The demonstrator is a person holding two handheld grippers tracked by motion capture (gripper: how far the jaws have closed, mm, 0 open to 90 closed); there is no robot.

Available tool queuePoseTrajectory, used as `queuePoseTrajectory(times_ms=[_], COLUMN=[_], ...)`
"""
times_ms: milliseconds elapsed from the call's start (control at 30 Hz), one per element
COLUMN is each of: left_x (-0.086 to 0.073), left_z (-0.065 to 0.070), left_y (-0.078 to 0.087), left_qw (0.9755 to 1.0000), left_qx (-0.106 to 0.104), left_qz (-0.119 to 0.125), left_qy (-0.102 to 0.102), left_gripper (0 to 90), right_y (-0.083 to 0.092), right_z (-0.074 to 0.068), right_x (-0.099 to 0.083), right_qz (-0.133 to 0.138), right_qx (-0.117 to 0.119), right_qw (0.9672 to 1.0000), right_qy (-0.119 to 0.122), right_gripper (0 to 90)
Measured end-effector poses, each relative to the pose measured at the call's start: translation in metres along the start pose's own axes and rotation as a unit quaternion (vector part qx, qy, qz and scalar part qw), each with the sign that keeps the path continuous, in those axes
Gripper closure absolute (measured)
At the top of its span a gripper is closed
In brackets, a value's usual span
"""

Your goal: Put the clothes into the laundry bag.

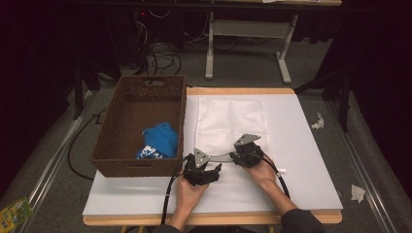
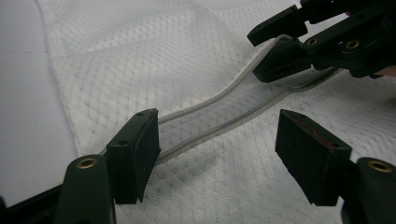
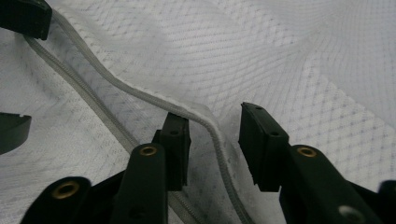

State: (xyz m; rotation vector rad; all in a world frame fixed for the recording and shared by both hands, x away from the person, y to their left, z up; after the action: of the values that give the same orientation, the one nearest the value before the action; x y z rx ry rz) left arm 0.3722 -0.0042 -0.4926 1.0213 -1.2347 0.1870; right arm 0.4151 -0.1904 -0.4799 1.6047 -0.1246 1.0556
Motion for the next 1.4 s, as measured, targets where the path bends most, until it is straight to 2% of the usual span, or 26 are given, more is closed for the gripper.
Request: queuePoseTrajectory(times_ms=[133, 333, 400, 433, 600, 900, 1067, 1333, 1400], left_x=[0.000, 0.000, 0.000, 0.000, 0.000, 0.000, 0.000, 0.000, 0.000], left_z=[0.001, 0.000, 0.000, 0.000, 0.000, 0.000, 0.001, 0.001, 0.001], left_y=[0.000, 0.000, 0.000, 0.000, 0.000, 0.000, 0.000, 0.001, 0.000], left_qw=[1.0000, 1.0000, 1.0000, 1.0000, 1.0000, 1.0000, 1.0000, 1.0000, 1.0000], left_qx=[-0.003, -0.003, -0.003, -0.002, -0.002, -0.001, -0.002, -0.003, -0.002], left_qz=[0.005, 0.002, 0.002, 0.002, 0.002, 0.001, 0.000, 0.003, 0.002], left_qy=[0.000, 0.002, 0.002, 0.001, 0.002, 0.001, -0.001, -0.001, 0.000], left_gripper=[30.5, 30.6, 30.6, 30.5, 30.6, 30.7, 30.5, 30.4, 30.3], right_y=[-0.001, -0.001, -0.001, 0.001, 0.007, 0.011, 0.019, 0.019, 0.024], right_z=[0.000, 0.006, 0.009, 0.010, 0.009, 0.010, 0.010, 0.011, 0.012], right_x=[0.002, 0.001, 0.002, 0.003, 0.012, 0.017, 0.025, 0.030, 0.032], right_qz=[-0.007, -0.017, -0.017, -0.015, -0.008, -0.007, 0.007, 0.007, 0.006], right_qx=[0.000, 0.002, 0.004, 0.008, 0.010, 0.012, 0.017, 0.018, 0.020], right_qw=[1.0000, 0.9999, 0.9998, 0.9998, 0.9999, 0.9999, 0.9998, 0.9998, 0.9997], right_qy=[0.007, -0.001, -0.007, -0.005, 0.006, 0.006, 0.012, 0.009, 0.015], right_gripper=[69.1, 72.3, 75.5, 80.4, 87.2, 89.0, 89.1, 89.1, 89.3])
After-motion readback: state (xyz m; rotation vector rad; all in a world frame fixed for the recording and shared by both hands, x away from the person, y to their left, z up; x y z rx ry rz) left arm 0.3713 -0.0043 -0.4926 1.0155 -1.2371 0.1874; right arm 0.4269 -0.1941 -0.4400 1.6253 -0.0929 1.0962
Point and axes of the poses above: each handheld gripper's, and its own axes: y roughly backward along the jaws, x roughly out of its top, z roughly to its right, the point moved 2 cm from there along -y, roughly forward along the jaws, and after that the axes turned 7 degrees about -y, right-handed, at the moved point
